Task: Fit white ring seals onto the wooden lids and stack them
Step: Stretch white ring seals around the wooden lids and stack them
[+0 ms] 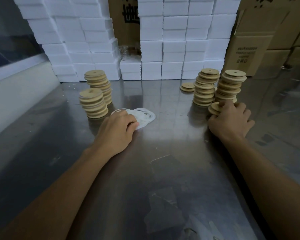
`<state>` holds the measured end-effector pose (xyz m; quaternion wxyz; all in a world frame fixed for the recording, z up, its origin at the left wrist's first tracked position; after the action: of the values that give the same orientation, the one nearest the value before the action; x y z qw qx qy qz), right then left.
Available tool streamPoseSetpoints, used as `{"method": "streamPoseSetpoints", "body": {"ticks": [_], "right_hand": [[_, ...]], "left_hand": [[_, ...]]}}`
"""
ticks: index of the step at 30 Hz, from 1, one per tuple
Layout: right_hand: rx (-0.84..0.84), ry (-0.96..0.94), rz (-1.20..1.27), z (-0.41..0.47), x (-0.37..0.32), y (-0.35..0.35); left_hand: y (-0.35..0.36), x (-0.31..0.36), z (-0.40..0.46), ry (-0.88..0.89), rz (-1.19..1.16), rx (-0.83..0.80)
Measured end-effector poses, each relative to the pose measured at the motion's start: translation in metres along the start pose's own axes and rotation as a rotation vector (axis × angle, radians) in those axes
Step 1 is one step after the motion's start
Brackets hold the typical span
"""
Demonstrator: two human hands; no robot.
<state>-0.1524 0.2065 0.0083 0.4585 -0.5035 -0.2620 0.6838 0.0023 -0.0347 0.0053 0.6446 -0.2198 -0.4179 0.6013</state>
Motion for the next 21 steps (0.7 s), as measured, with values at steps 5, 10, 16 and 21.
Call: {"method": "streamPoseSetpoints", "body": {"ticks": [5, 10, 16, 21], "right_hand": [[0.086, -0.087, 0.090, 0.000, -0.001, -0.001], [0.063, -0.267, 0.621, -0.007, -0.009, 0.002], [-0.290, -0.180, 1.037, -0.023, -0.028, 0.008], [-0.314, -0.189, 1.001, -0.032, -0.035, 0.003]], "left_hand": [[-0.001, 0.004, 0.000, 0.011, -0.014, 0.073], [-0.005, 0.015, 0.001, 0.043, -0.116, 0.226], [-0.010, 0.033, 0.003, -0.184, -0.569, 0.253], [-0.007, 0.052, 0.002, -0.373, -0.918, 0.226]]}}
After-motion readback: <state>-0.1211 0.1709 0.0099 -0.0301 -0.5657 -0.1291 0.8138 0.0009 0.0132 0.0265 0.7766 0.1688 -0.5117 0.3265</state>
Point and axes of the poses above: each hand's wrist, its own z-axis towards the middle knuckle, its own y-axis out of the palm, x = y × z, the point moved 1 cm from there along z, towards the middle knuckle, and after that the axes turned 5 degrees about x, right-handed, at the moved point
